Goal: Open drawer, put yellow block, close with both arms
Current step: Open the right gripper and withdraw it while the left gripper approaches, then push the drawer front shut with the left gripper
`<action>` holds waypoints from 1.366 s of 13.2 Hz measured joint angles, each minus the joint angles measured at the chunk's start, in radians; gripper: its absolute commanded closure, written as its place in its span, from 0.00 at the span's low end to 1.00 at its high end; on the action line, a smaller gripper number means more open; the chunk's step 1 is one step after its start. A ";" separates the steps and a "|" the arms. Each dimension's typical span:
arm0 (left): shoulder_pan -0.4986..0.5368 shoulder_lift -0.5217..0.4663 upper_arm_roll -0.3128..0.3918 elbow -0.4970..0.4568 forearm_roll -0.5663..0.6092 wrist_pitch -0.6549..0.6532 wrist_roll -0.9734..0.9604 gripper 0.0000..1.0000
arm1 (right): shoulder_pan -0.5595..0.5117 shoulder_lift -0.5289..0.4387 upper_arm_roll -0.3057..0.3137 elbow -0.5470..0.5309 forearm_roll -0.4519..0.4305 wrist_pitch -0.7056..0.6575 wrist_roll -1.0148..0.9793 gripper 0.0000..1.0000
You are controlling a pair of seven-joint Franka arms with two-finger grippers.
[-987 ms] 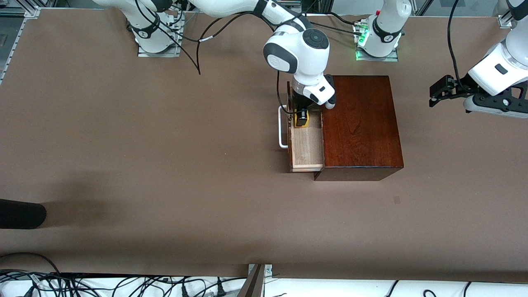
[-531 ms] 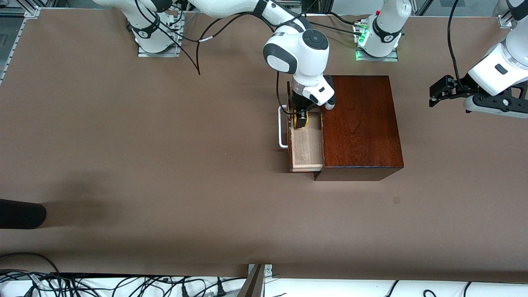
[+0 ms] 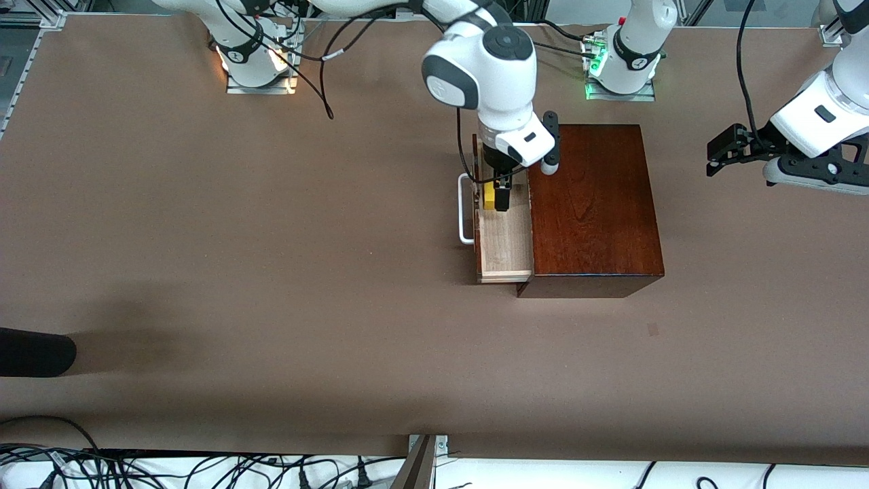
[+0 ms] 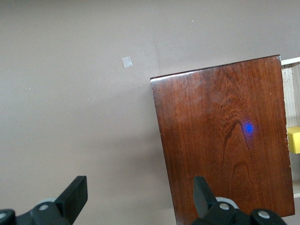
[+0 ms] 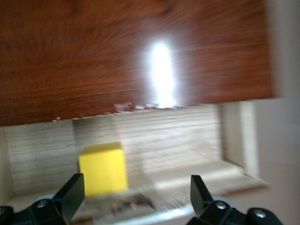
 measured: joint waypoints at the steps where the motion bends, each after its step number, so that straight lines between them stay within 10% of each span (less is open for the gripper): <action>1: 0.000 0.000 0.000 0.000 0.000 0.000 0.000 0.00 | -0.029 -0.042 -0.005 0.002 0.015 -0.014 0.000 0.00; 10: -0.010 0.000 -0.183 0.003 -0.047 -0.076 0.004 0.00 | -0.473 -0.363 -0.051 -0.027 0.197 -0.299 0.038 0.00; 18: -0.021 0.217 -0.543 0.070 -0.049 -0.023 0.114 0.00 | -0.684 -0.833 -0.151 -0.537 0.213 -0.430 0.121 0.00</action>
